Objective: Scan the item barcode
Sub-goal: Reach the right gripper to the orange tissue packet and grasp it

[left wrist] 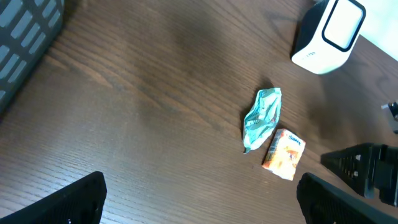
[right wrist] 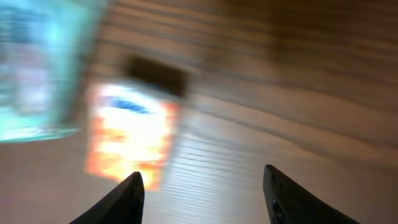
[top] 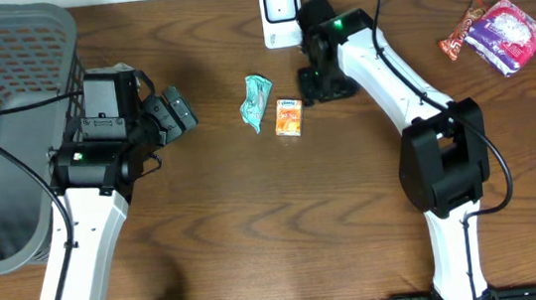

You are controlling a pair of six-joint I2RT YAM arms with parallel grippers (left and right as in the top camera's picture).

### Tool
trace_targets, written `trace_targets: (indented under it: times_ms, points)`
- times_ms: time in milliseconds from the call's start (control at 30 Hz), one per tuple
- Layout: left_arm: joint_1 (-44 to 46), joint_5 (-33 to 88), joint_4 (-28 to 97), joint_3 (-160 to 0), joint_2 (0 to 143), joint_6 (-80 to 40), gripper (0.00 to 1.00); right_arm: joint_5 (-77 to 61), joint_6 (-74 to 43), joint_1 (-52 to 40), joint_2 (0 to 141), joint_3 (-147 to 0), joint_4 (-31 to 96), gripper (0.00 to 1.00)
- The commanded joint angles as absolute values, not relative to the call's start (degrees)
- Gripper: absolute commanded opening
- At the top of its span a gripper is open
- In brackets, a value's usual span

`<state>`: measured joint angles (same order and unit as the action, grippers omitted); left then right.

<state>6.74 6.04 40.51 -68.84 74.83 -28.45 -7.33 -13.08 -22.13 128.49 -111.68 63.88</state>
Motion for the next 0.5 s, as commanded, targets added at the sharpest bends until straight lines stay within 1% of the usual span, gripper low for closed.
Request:
trace_targets:
  times_ms: [0,67,167,233,300,467]
  points:
    - [6.5,5.9,40.6,-68.8,74.6,-27.9,0.98,-18.0,-10.8,-24.8,127.0,-112.7,61.2,0.57]
    - [6.5,5.9,40.6,-68.8,74.6,-27.9,0.98,-14.8,-12.7,-26.4,127.1,-112.7,59.7,0.55]
    - [6.5,5.9,40.6,-68.8,74.6,-27.9,0.98,-4.5,-18.3,-29.5,127.3,-112.5,58.9,0.54]
    - [6.5,5.9,40.6,-68.8,74.6,-27.9,0.98,2.8,-20.9,-32.0,127.6,-112.0,58.8,0.51]
    - [6.5,5.9,40.6,-68.8,74.6,-27.9,0.98,12.6,-23.8,-35.6,127.6,-109.3,56.4,0.5]
    - [6.5,5.9,40.6,-68.8,74.6,-27.9,0.98,25.4,-28.6,-40.0,127.6,-103.9,53.4,0.5]
